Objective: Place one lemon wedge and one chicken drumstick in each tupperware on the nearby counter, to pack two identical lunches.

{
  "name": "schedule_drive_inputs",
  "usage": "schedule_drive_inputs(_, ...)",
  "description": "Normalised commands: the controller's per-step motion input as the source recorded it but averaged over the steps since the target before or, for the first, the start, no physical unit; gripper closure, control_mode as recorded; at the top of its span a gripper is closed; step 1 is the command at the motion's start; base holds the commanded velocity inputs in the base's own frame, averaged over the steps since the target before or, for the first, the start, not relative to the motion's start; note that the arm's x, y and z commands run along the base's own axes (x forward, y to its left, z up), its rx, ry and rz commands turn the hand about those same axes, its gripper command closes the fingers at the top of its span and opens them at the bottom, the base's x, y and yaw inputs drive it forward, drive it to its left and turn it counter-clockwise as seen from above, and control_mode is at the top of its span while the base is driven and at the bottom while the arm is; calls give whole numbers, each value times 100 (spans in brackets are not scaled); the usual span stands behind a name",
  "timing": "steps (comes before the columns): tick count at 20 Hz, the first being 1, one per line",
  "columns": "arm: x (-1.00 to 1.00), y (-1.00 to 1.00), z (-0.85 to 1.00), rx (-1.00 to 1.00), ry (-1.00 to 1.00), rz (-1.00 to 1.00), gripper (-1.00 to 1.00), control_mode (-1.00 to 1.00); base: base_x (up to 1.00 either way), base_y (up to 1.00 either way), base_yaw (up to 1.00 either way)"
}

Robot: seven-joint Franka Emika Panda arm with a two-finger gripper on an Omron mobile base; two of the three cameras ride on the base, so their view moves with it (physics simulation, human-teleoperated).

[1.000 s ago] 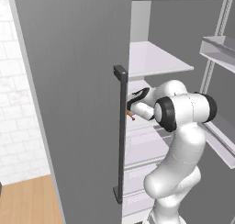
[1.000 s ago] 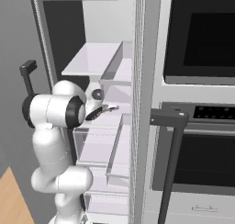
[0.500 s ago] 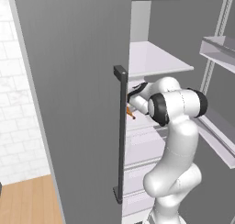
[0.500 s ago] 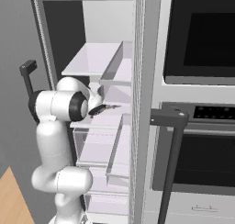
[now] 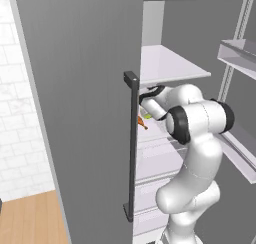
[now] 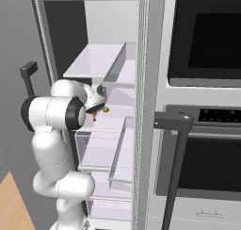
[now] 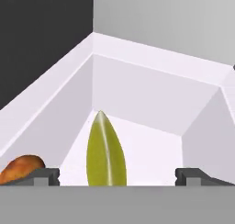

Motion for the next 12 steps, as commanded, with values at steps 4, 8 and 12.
schedule_drive_inputs(4,-3,0,23,0,-9,15,-100,-100,0,0,0)
schedule_drive_inputs(8,46,0,-29,0,12,12,-100,-100,0,0,0)
schedule_drive_inputs(12,75,0,-53,0,15,7,-100,-100,0,0,0)
